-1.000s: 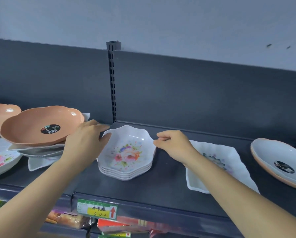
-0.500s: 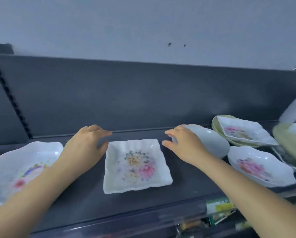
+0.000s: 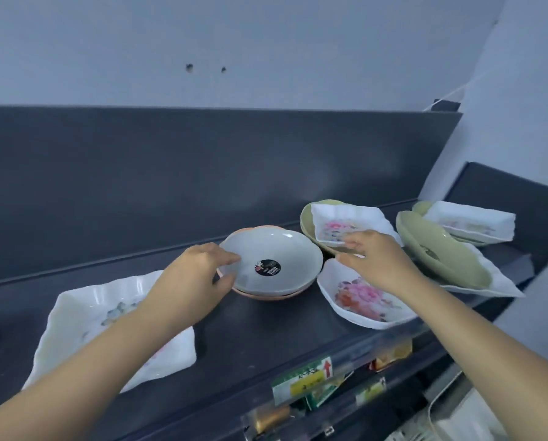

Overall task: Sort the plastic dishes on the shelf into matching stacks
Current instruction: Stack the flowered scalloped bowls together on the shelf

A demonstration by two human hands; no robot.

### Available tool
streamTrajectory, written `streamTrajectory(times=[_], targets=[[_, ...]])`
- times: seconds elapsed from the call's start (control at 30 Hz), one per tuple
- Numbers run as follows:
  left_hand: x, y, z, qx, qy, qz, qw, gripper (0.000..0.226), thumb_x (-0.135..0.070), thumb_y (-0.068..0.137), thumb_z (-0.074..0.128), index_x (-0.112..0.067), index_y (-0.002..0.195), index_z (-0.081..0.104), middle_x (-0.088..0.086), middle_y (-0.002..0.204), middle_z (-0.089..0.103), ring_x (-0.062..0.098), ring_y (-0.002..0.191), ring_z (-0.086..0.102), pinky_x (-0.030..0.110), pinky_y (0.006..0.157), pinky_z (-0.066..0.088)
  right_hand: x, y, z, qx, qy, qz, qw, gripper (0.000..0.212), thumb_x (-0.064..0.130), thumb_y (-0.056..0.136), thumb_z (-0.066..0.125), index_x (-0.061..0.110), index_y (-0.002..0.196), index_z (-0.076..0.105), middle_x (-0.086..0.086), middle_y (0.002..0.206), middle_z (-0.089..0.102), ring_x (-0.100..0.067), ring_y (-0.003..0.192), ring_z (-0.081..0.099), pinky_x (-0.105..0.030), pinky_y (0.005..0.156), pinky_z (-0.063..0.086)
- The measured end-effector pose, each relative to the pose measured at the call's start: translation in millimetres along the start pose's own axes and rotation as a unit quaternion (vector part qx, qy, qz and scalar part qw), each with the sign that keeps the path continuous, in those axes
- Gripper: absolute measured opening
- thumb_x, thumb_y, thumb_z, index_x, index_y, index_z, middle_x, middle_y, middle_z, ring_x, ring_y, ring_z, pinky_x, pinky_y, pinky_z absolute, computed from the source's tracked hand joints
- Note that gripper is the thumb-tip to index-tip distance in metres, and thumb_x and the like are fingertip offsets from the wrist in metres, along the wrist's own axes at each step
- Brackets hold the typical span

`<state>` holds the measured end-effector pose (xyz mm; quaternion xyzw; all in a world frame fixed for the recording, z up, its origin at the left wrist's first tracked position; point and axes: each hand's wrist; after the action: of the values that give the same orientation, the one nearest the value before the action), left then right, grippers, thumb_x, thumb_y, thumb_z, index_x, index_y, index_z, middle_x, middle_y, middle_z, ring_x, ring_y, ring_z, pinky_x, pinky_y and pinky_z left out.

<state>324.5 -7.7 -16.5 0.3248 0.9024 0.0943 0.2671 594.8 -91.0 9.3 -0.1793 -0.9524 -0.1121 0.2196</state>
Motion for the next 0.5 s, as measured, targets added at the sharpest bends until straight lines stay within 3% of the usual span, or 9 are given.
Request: streamTrajectory(times=[0.2, 0.3, 0.4, 0.5], targets=[[-54.9, 14.9, 39.9, 0.052, -0.091, 0.008, 0.994, 0.035, -0.028, 0.092, 0.058, -0.022, 0.126, 0.061, -0.009, 0.105, 0.065, 0.011, 0.093, 0.059, 0.027, 0.085, 0.049, -49.3, -18.6, -18.1, -0.040, -0.035, 0.047, 0.998, 0.045, 0.036, 0.089, 0.062, 0.016, 0.129, 0.059, -0.003, 0.128, 0.061, -0.021, 0.115, 0.057, -0.035, 0.094, 0.047], [-86.2, 13.3, 58.5, 0.083, -0.147, -0.016, 0.986, 0.027, -0.031, 0.092, 0.057, -0.008, 0.098, 0.070, 0.004, 0.082, 0.070, 0.022, 0.078, 0.064, 0.036, 0.076, 0.053, -70.3, -35.7, -20.6, -0.056, 0.009, 0.106, 0.993, 0.047, 0.032, 0.087, 0.065, 0.008, 0.127, 0.059, -0.009, 0.123, 0.064, -0.025, 0.111, 0.060, -0.040, 0.096, 0.048], [-106.9, 12.6, 75.3, 0.130, -0.215, -0.085, 0.964, 0.037, -0.037, 0.092, 0.056, -0.006, 0.081, 0.071, 0.005, 0.068, 0.072, 0.021, 0.066, 0.069, 0.038, 0.073, 0.057, -83.5, -53.1, -18.1, -0.087, 0.038, 0.141, 0.986, 0.044, 0.026, 0.085, 0.068, -0.013, 0.106, 0.061, -0.029, 0.106, 0.067, -0.040, 0.097, 0.063, -0.050, 0.089, 0.049], [-115.7, 16.7, 86.8, 0.158, -0.249, -0.144, 0.945, 0.027, -0.038, 0.091, 0.059, -0.016, 0.075, 0.060, 0.007, 0.072, 0.073, 0.018, 0.062, 0.072, 0.038, 0.071, 0.060, -88.2, -62.9, -15.5, -0.074, 0.067, 0.171, 0.980, 0.033, 0.026, 0.087, 0.065, -0.004, 0.099, 0.070, -0.021, 0.095, 0.071, -0.033, 0.092, 0.065, -0.044, 0.087, 0.051]])
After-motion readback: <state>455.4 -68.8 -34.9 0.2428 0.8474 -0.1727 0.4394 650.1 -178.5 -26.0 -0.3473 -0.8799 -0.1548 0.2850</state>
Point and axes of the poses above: each hand's wrist, its own y-axis towards the middle knuckle, its own z-axis out of the palm, x = y × z
